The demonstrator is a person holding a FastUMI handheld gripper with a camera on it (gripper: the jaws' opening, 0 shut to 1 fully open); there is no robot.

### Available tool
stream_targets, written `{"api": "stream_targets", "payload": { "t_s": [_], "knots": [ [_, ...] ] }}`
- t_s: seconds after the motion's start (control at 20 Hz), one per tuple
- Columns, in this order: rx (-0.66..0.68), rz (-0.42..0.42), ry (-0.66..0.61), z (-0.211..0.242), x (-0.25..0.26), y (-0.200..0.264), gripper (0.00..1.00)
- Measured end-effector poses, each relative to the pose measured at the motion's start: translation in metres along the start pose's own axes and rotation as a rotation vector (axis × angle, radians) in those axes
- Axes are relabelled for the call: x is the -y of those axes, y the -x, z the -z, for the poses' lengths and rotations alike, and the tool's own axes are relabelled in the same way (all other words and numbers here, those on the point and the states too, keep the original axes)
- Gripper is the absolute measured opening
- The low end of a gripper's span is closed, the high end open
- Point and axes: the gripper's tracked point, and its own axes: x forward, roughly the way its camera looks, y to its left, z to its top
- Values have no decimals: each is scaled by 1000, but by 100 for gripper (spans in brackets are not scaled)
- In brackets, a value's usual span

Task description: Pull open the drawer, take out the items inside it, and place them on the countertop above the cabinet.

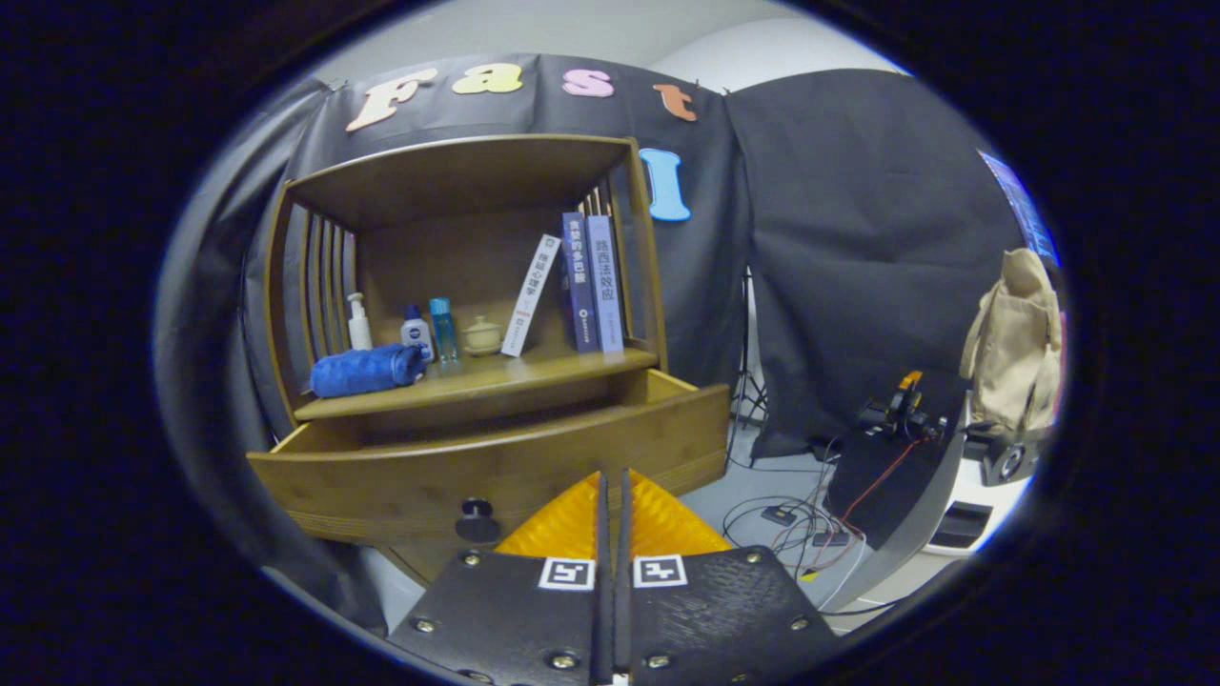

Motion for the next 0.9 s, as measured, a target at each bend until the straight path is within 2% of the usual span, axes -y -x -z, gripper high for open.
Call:
{"api": "stream_targets", "payload": {
  "t_s": [0.5, 0.75, 0.85, 0.9],
  "knots": [
    [3, -158, 95, -43, -88, -48, 1],
    [-29, -192, 102, -47, -124, -66, 1],
    [-49, -183, 107, -44, -128, -75, 24],
    [-67, -175, 106, -41, -127, -78, 30]
  ]
}}
